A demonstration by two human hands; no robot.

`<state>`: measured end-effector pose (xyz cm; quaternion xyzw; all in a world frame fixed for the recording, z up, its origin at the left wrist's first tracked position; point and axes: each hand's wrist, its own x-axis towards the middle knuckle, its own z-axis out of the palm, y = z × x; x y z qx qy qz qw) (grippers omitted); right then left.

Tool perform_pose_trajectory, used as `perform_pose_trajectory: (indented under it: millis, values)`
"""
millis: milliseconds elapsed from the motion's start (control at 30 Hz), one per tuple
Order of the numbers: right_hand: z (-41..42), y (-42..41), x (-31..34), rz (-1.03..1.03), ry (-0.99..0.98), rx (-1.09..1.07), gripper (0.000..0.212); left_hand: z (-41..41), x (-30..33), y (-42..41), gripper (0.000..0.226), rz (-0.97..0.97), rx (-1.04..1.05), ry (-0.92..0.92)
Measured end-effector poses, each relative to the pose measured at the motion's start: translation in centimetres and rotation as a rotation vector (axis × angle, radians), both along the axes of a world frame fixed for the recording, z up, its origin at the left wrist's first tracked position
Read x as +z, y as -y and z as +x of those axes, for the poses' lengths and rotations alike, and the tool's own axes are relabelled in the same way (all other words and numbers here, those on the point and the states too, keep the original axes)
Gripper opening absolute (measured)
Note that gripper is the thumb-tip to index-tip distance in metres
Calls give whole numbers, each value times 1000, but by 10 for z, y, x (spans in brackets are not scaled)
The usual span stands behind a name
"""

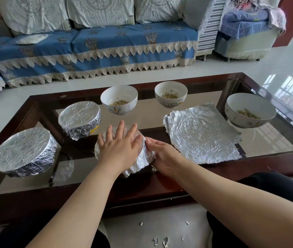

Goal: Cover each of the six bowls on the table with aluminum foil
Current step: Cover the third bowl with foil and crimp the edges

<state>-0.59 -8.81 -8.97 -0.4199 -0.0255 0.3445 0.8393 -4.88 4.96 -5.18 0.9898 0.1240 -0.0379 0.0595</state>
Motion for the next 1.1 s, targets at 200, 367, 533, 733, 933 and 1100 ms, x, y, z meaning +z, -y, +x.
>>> perform_pose_trajectory:
  millis: [200,367,533,733,933,1100]
  values:
    - [-10,-4,1,-28,49,-90,21,0,0,0,59,5,-2,-4]
    - [-10,-9,-2,-212,94,-192,25,0,0,0,60,7,-1,-8]
    - [-10,-12,-2,-410,128,-268,28,1,0,0,60,7,11,-12]
    - [-7,-16,-8,-596,259,-281,40,2,1,1,59,16,20,-17]
    - [-2,-27,-10,-832,378,-290,34,3,0,1,58,15,33,-18]
    - [0,-28,-10,-905,485,-248,21,2,1,2,58,14,28,-11]
